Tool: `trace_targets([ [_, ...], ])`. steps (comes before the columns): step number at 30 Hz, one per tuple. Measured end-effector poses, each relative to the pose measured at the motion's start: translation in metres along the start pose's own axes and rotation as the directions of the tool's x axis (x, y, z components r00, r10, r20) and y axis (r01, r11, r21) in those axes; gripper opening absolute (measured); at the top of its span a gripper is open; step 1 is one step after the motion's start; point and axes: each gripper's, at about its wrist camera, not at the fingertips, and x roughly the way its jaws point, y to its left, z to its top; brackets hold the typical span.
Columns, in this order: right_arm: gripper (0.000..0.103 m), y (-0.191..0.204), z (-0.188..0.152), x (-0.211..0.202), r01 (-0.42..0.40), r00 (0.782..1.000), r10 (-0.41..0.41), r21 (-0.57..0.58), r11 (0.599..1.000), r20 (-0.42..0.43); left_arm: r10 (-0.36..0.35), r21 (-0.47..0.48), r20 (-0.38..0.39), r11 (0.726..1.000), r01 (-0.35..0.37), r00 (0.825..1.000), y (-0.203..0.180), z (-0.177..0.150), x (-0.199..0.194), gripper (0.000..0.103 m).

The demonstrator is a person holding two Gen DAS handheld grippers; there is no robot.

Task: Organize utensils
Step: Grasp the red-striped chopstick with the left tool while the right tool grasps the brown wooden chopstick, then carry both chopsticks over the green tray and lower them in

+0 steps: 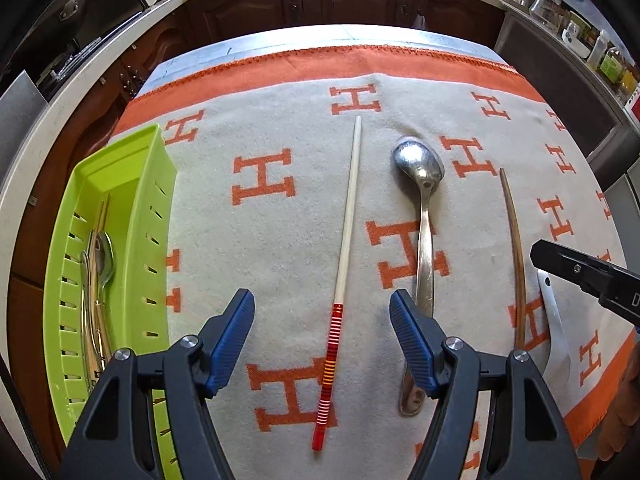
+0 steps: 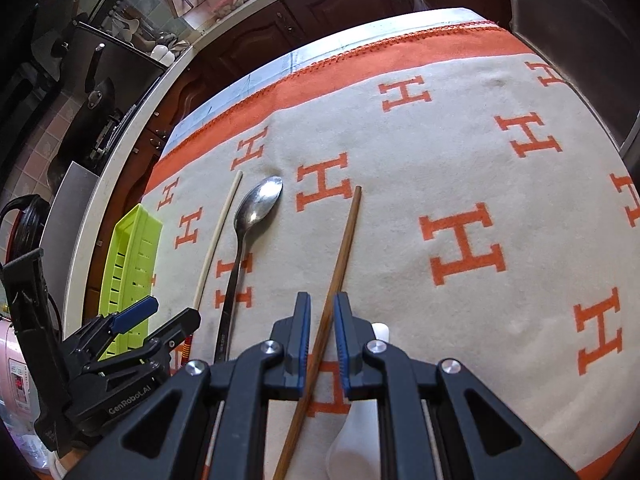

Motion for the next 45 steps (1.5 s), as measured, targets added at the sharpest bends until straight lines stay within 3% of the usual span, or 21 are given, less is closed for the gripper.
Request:
trace_targets([
  [4, 0.012, 0.0, -0.003, 0.007, 0.006, 1.0, -0.006, -0.001, 1.0, -0.015, -0.021, -0.012, -0.033, 1.0, 0.021, 0.999, 0.004, -0.005, 0.013, 0.069],
  [13, 0.012, 0.006, -0.018, 0.012, 0.041, 0.999, -0.041, -0.018, 0.999, -0.005, -0.026, -0.008, 0.048, 1.0, 0.026, 0.999, 0.006, -0.016, 0.01, 0.067],
  [14, 0.012, 0.007, -0.019, 0.012, 0.044, 0.999, -0.045, -0.022, 0.999, -0.002, -0.028, -0.008, 0.06, 1.0, 0.028, 0.998, 0.006, -0.018, 0.009, 0.065],
  [18, 0.013, 0.01, -0.026, 0.01, 0.058, 0.998, -0.057, -0.026, 0.998, 0.025, -0.037, 0.002, 0.093, 0.999, 0.037, 0.995, 0.003, -0.021, 0.005, 0.04],
  [26, 0.025, 0.024, -0.04, 0.008, 0.13, 0.989, -0.125, -0.062, 0.99, 0.083, -0.041, -0.008, 0.125, 0.999, 0.042, 0.991, 0.003, -0.027, 0.003, 0.037],
  [28, 0.028, 0.029, -0.045, 0.007, 0.155, 0.984, -0.147, -0.07, 0.986, 0.098, -0.048, -0.02, 0.133, 0.999, 0.051, 0.99, 0.003, -0.029, 0.002, 0.017],
  [29, 0.031, 0.031, -0.046, 0.007, 0.165, 0.982, -0.157, -0.073, 0.984, 0.105, -0.062, -0.028, 0.134, 0.997, 0.066, 0.989, 0.003, -0.03, 0.001, 0.012],
  [35, 0.041, 0.046, -0.056, 0.01, 0.242, 0.965, -0.227, -0.11, 0.964, 0.134, -0.083, -0.072, 0.156, 0.993, 0.095, 0.984, 0.008, -0.035, 0.0, 0.005],
  [41, 0.041, 0.065, -0.073, 0.017, 0.398, 0.909, -0.358, -0.194, 0.897, 0.212, -0.122, -0.124, 0.167, 0.982, 0.144, 0.978, 0.017, -0.037, 0.0, 0.004],
  [45, 0.041, 0.066, -0.078, 0.016, 0.417, 0.896, -0.37, -0.181, 0.891, 0.246, -0.138, -0.133, 0.169, 0.978, 0.161, 0.976, 0.022, -0.04, -0.002, 0.003],
])
